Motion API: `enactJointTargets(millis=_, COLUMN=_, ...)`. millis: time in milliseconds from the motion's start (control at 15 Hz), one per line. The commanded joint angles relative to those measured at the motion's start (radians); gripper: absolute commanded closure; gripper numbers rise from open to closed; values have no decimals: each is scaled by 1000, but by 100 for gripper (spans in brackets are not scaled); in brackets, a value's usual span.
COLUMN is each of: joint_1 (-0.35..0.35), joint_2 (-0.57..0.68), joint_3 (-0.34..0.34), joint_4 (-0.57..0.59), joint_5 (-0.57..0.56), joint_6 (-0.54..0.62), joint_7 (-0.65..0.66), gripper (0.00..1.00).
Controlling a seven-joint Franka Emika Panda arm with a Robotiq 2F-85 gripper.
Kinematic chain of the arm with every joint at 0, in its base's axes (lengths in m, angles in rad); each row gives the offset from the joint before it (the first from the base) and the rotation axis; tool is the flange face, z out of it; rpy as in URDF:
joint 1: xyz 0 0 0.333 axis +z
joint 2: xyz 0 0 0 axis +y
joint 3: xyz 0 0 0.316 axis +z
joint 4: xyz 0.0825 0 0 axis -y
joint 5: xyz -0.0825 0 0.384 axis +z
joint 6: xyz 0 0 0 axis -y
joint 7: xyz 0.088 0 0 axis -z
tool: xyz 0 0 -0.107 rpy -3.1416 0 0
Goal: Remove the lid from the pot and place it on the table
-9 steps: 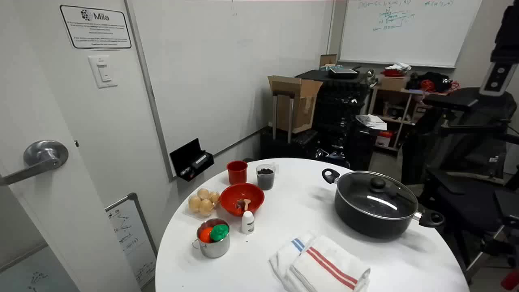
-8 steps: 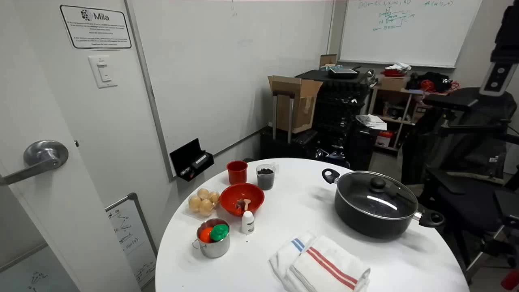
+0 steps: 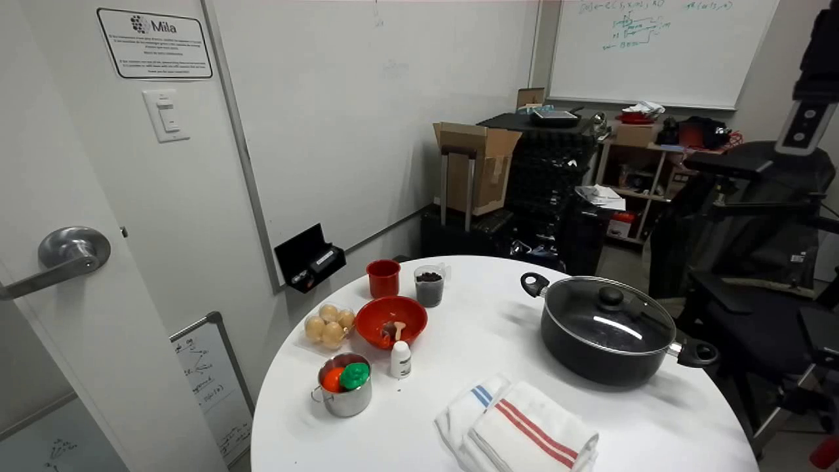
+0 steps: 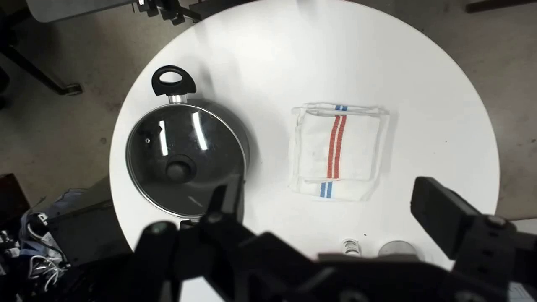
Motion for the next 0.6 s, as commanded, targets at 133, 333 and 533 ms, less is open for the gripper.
enactJointTargets(millis=133, joint_1=17, joint_2=38, joint_3=-34, joint_4=15, joint_5=-6, joint_6=-2, joint_7=-3, gripper=0)
enactJointTargets(millis=333, joint_1=11, joint_2=81, joint_3=-60, joint_4=19, joint_5=2, joint_6=7, joint_7=-18, gripper=0)
enactJointTargets(millis=533, joint_1=0, joint_2=144, joint_3=-107, joint_4=25, joint_5=17, joint_6=18, joint_7=-39, gripper=0)
